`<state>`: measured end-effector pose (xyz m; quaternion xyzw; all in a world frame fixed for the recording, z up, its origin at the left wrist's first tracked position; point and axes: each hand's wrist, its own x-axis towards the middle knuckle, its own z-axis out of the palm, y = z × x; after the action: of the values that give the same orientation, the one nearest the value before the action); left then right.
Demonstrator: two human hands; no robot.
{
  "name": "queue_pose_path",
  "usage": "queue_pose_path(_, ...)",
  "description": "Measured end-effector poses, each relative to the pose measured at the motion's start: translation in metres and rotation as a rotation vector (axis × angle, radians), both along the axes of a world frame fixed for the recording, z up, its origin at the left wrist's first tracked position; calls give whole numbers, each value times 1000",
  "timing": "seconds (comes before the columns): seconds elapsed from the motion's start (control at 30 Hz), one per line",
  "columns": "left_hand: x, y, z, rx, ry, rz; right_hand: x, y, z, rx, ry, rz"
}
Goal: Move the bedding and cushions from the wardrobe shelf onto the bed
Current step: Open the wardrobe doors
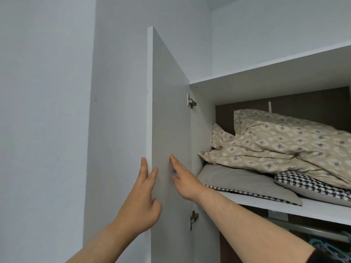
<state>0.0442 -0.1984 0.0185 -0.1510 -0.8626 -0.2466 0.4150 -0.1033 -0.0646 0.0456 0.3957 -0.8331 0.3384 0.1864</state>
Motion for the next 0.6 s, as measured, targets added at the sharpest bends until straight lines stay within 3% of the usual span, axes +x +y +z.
queue_pose_path(0.6,7,-26,-1,-159,-98,93,-23,-2,1,5,-17,-49)
